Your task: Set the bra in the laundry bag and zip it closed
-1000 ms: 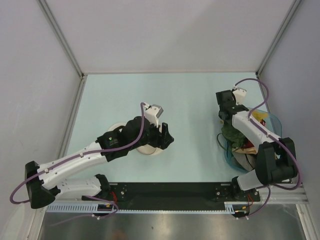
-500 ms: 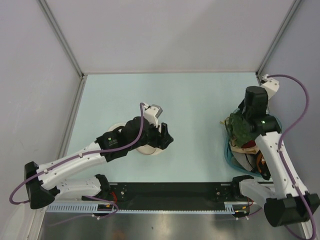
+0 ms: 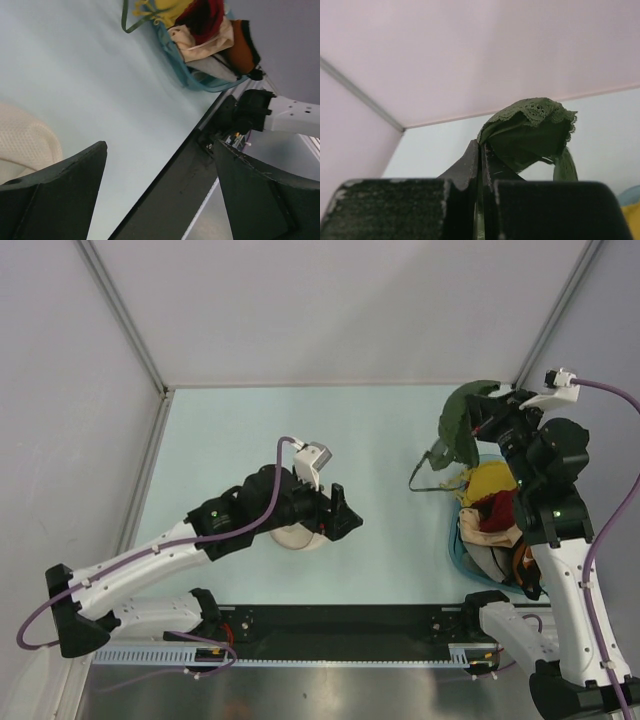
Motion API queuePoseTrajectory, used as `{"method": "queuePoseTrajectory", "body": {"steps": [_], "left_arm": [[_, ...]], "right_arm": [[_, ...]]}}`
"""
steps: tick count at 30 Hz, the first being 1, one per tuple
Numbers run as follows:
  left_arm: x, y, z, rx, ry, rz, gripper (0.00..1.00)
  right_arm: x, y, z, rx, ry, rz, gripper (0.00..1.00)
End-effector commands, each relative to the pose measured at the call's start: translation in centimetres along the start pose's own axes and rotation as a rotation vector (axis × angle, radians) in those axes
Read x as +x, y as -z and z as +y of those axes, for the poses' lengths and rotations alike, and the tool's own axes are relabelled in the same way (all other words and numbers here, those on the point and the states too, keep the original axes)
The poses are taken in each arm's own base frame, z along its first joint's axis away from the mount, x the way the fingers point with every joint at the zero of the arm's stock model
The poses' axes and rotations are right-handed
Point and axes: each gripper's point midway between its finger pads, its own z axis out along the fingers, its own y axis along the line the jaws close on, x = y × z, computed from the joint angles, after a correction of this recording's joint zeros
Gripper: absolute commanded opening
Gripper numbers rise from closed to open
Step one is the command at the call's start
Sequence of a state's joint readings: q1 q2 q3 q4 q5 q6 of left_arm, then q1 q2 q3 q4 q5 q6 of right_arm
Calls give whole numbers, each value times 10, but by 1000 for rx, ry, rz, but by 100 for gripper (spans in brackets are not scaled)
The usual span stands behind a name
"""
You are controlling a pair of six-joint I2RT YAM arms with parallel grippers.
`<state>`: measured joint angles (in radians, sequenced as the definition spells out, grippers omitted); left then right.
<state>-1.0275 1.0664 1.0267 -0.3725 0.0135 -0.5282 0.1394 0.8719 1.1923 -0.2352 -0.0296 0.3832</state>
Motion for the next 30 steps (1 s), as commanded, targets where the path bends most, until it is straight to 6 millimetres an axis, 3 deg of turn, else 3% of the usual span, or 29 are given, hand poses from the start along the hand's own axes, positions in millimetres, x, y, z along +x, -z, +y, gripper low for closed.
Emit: {"method": "queuePoseTrajectory", "body": {"steps": [1, 3, 4, 6, 7, 11, 13, 15, 19, 28, 30], "left_arm": [[-58, 23, -51, 193, -104, -149, 92], [-69, 23, -56, 206, -162, -177, 85], [-80, 27, -65, 225, -192, -204, 85], [-82, 19, -74, 228, -269, -199, 85], [-95, 21, -78, 201, -287, -228, 85], [-92, 8, -86, 76, -395, -237, 90], [-75, -6, -94, 53, -465, -217, 91], [-73, -17, -88, -31, -482, -234, 94], [-53, -43, -86, -94, -449, -197, 94], [-54, -67, -68, -230, -409, -219, 90], [-53, -74, -58, -280, -417, -202, 81]], "right_arm": [[-17, 17, 59, -248, -191, 23, 0], [-5, 21, 65, -256, -331, 86, 0], [5, 23, 69, -270, -382, 132, 0], [29, 26, 70, -268, -470, 221, 0], [39, 30, 74, -272, -487, 256, 0], [85, 43, 62, -160, -549, 367, 0], [90, 50, 60, -132, -588, 378, 0], [105, 57, 58, -90, -646, 416, 0], [114, 72, 60, -73, -713, 422, 0], [137, 95, 71, -105, -769, 512, 0], [136, 102, 74, -128, -774, 523, 0]]}}
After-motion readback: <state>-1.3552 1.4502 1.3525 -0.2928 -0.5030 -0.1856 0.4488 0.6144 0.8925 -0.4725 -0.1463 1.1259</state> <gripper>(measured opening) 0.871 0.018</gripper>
